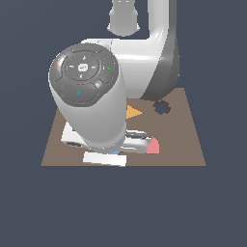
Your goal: Insert a designated object into the corresponding slot on a board.
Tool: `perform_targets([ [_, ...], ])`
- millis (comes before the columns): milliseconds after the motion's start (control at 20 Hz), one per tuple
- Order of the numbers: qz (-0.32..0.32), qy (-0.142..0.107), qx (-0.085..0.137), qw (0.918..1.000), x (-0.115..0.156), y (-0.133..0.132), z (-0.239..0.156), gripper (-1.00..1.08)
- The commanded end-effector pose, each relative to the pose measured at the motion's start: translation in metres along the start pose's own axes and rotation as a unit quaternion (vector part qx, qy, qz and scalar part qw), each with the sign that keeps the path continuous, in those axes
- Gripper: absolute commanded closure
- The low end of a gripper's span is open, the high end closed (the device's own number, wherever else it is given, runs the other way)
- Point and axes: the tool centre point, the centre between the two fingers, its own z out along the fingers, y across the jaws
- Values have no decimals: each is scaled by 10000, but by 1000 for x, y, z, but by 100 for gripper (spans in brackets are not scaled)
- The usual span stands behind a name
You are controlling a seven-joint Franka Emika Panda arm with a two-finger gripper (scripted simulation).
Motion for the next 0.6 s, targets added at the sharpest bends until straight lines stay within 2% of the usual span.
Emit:
perform_targets([
  [0, 3, -1, -1, 10000, 0, 0, 1, 108],
  [550, -325, 1, 0, 9995, -8, -4, 0, 108],
])
